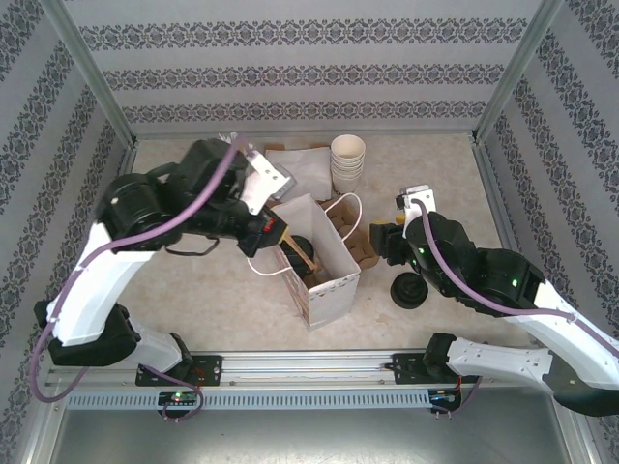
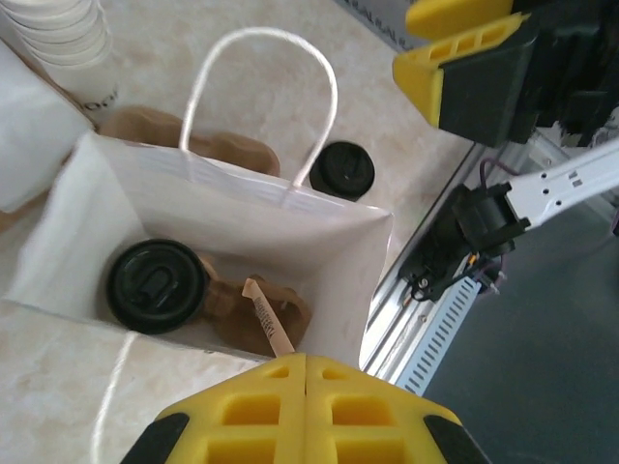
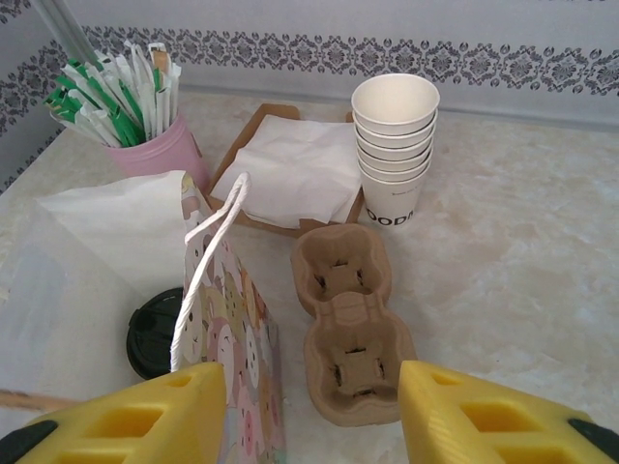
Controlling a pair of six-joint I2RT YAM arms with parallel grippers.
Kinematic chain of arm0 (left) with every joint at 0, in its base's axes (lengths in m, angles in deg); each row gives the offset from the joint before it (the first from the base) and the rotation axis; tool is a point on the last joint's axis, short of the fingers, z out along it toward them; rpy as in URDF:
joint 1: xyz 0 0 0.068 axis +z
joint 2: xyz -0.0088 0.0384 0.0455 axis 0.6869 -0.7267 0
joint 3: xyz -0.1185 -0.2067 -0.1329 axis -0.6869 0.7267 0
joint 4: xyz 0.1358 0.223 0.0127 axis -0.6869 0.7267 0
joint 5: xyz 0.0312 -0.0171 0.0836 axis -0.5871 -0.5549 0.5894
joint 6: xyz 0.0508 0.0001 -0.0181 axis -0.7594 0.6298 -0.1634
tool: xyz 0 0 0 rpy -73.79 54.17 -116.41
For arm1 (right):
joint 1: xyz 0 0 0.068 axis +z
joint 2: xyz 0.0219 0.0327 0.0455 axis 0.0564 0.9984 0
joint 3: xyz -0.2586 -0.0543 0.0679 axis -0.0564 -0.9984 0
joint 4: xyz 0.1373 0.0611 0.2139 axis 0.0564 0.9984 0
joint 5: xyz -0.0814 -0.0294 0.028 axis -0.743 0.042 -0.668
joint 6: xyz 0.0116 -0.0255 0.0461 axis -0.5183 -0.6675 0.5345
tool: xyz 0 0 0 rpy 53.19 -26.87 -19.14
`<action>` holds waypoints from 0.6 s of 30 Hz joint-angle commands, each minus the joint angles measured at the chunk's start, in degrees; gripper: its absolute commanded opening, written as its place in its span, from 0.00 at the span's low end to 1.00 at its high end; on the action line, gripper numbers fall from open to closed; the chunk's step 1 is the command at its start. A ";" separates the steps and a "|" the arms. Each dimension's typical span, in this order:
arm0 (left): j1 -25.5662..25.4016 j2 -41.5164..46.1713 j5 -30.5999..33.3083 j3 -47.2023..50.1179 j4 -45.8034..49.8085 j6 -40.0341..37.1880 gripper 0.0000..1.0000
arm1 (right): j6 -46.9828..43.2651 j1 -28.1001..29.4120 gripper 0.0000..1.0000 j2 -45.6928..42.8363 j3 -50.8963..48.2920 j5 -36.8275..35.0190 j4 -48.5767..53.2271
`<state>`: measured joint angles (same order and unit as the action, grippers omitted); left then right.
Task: Pack the takeout coffee
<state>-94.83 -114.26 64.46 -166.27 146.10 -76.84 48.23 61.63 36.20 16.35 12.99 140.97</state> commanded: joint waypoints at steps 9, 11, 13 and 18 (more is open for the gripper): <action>-1.73 -5.99 -1.37 3.40 -6.26 -2.52 0.41 | -3.88 -0.30 0.54 0.42 0.96 -3.53 -0.92; -1.65 -6.74 1.84 2.68 -5.14 -3.40 0.49 | -4.94 -1.97 0.55 1.65 2.98 -3.27 -0.06; -1.49 -6.72 6.15 2.29 -4.94 -3.92 0.55 | -6.41 -4.71 0.55 3.32 5.52 -1.10 0.42; 2.83 -2.85 11.49 4.49 -9.52 -3.32 0.56 | -11.58 -12.30 0.55 10.70 13.57 7.44 0.64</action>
<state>-94.70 -120.47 70.73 -162.71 140.57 -79.49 41.02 51.88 43.91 25.59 15.42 141.45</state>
